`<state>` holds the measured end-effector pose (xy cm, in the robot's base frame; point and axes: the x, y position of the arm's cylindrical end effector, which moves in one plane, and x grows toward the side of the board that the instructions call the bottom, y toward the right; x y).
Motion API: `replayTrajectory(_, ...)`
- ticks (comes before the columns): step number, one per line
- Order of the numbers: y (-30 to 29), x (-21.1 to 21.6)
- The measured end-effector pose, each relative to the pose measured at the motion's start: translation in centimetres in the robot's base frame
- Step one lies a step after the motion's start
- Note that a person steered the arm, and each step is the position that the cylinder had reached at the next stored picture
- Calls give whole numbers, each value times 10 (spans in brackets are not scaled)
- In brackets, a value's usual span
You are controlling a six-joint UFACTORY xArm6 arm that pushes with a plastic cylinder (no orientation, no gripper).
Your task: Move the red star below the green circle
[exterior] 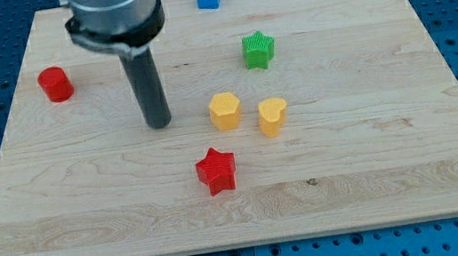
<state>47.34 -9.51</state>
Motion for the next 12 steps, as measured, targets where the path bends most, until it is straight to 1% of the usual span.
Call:
replayTrajectory(2, -6, 91)
replayTrajectory(3, 4, 95)
replayTrajectory(4, 19, 82)
replayTrajectory(6, 81, 93)
replayTrajectory(7, 96, 89)
replayTrajectory(8, 81, 83)
replayTrajectory(9, 78, 68)
replayTrajectory(10, 111, 66)
replayTrajectory(12, 180, 26)
